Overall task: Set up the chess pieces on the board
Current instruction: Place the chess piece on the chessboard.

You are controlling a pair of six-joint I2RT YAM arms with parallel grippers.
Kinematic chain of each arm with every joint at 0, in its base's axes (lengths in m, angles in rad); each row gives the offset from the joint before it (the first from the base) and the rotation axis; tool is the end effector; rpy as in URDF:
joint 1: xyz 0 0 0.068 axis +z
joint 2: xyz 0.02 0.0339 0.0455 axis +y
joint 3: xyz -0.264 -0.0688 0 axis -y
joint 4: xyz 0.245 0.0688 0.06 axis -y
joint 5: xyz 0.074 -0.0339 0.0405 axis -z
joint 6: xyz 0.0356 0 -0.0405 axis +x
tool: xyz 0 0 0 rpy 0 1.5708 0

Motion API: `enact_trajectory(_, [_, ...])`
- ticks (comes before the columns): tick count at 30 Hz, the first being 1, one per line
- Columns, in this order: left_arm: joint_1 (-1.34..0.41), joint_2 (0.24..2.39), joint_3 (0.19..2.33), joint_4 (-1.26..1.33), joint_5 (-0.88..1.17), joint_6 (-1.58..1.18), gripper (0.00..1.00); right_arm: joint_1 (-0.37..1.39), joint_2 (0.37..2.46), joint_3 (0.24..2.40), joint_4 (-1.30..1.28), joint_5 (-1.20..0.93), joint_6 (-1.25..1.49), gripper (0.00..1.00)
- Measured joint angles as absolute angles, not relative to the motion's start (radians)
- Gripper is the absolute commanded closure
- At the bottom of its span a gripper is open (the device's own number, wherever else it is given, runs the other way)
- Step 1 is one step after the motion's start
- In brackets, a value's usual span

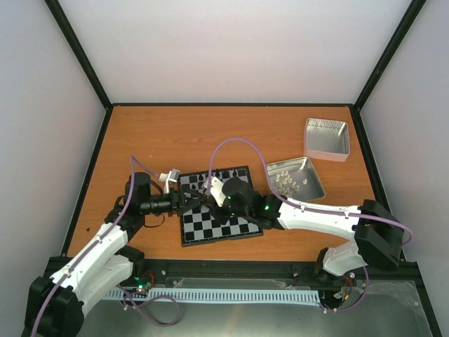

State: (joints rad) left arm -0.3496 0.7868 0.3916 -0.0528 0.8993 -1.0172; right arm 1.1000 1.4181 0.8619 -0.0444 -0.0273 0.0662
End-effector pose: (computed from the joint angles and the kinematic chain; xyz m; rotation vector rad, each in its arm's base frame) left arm 0.1497 -0.0842 0.2198 -0.0900 2.3007 -1.6995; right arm 0.1397 0.2767 0.2341 -1.1290 1.9533 0.6805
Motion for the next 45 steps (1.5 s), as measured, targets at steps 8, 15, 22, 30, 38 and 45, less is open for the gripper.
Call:
enact_trajectory(8, [-0.350,0.828,0.387,-0.039,0.926,-1.040,0.53,1.100,1.420,0.866,-0.017,-0.053,0.033,0.92])
enact_trajectory(15, [-0.350,0.856,0.381,-0.030,0.920,-1.067,0.73,1.100,1.428,0.879,-0.019,-0.087,0.004,0.92])
enact_trajectory(22, [-0.348,0.878,0.379,-0.014,0.920,-1.080,0.90,1.098,1.436,0.882,-0.030,-0.088,-0.001,0.87])
enact_trajectory(30, [-0.349,0.871,0.379,-0.007,0.911,-1.083,0.90,1.096,1.436,0.897,-0.043,-0.063,0.075,0.41])
enact_trajectory(38, [-0.349,0.821,0.381,0.067,0.917,-1.172,0.89,1.049,1.258,0.700,0.220,-0.120,0.443,0.32])
enact_trajectory(45, [-0.349,0.820,0.405,0.162,0.928,-1.316,0.88,1.021,1.283,0.618,0.522,-0.175,0.787,0.43])
